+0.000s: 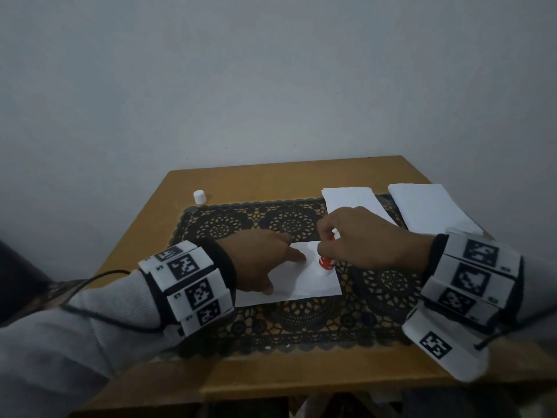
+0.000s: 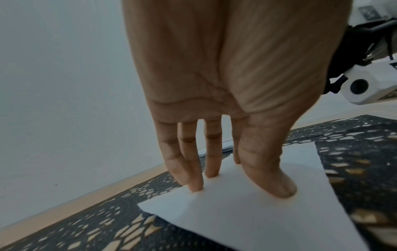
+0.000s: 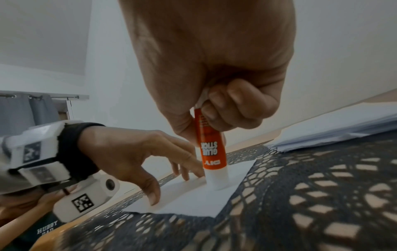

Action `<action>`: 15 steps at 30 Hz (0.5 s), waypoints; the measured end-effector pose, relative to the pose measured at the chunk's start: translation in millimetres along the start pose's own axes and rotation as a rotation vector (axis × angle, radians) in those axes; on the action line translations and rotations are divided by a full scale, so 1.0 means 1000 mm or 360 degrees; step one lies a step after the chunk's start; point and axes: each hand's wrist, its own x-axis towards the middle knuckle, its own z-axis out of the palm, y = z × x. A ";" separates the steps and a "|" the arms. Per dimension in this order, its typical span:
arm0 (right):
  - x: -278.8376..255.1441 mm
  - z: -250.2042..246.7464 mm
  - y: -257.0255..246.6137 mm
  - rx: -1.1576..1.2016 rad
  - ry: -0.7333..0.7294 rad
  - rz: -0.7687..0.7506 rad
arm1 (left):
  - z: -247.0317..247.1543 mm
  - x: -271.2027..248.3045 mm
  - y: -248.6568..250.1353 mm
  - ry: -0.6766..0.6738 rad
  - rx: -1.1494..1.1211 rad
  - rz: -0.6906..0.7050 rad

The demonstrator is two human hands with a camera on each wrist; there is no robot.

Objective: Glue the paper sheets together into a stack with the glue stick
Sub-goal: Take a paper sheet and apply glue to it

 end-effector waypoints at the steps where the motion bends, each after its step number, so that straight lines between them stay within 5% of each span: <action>1: -0.003 0.000 -0.001 -0.0003 -0.0014 -0.0008 | 0.000 0.000 0.000 -0.0003 -0.0014 -0.0006; 15: -0.031 -0.044 0.009 0.0336 0.0013 0.0111 | -0.001 0.023 -0.003 0.0067 -0.0386 -0.0218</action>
